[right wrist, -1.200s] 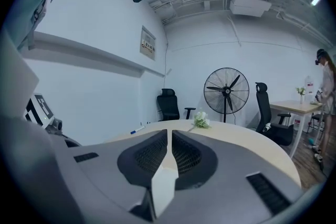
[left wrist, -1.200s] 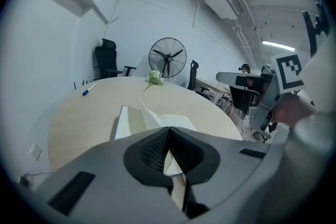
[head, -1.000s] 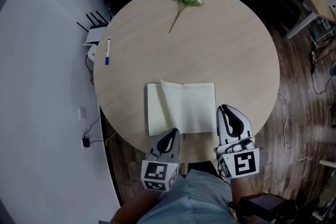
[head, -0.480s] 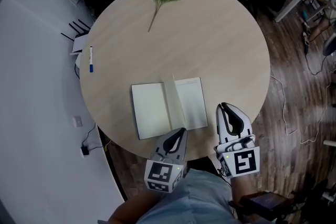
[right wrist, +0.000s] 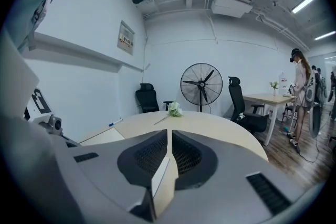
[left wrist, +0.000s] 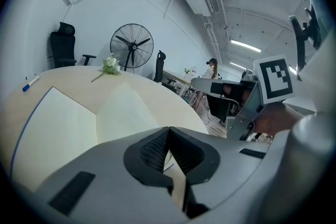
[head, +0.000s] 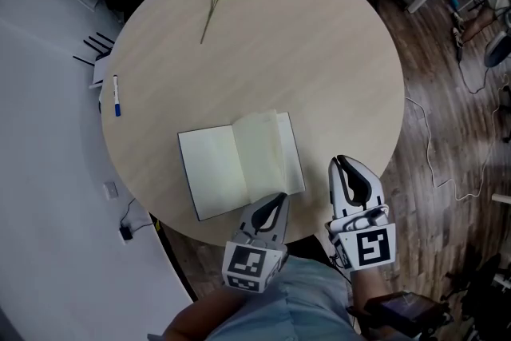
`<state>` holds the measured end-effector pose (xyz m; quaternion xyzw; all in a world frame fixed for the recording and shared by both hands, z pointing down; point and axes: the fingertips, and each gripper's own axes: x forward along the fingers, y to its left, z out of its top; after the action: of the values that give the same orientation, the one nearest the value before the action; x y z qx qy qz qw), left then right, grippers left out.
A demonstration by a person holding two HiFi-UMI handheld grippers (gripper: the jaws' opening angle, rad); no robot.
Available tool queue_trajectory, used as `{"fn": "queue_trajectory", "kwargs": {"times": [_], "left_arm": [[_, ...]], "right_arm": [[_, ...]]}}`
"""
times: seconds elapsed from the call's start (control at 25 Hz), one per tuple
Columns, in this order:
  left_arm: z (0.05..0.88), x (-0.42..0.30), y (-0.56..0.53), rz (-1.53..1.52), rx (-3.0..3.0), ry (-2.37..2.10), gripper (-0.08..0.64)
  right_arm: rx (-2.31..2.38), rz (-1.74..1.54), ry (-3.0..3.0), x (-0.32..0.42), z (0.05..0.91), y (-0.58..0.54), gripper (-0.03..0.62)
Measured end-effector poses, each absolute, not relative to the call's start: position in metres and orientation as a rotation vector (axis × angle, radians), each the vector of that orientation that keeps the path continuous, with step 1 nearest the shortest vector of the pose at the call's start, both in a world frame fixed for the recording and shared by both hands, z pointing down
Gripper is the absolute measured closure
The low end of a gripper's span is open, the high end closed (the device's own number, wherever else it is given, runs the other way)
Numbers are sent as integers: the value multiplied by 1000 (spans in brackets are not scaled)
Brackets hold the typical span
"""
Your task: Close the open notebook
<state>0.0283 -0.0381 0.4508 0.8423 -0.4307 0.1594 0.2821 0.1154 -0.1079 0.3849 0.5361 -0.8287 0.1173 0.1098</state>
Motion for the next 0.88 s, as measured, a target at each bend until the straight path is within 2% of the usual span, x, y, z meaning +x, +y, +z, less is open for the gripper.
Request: {"fn": "queue_trajectory", "kwargs": {"times": [0.6, 0.88], "left_arm": [[507, 65, -56, 502, 2210, -1053, 538], [504, 62, -60, 475, 2211, -1069, 502]], "right_arm": [[1631, 451, -2330, 162, 437, -121, 540], [1633, 445, -2332, 161, 435, -122, 540]]}}
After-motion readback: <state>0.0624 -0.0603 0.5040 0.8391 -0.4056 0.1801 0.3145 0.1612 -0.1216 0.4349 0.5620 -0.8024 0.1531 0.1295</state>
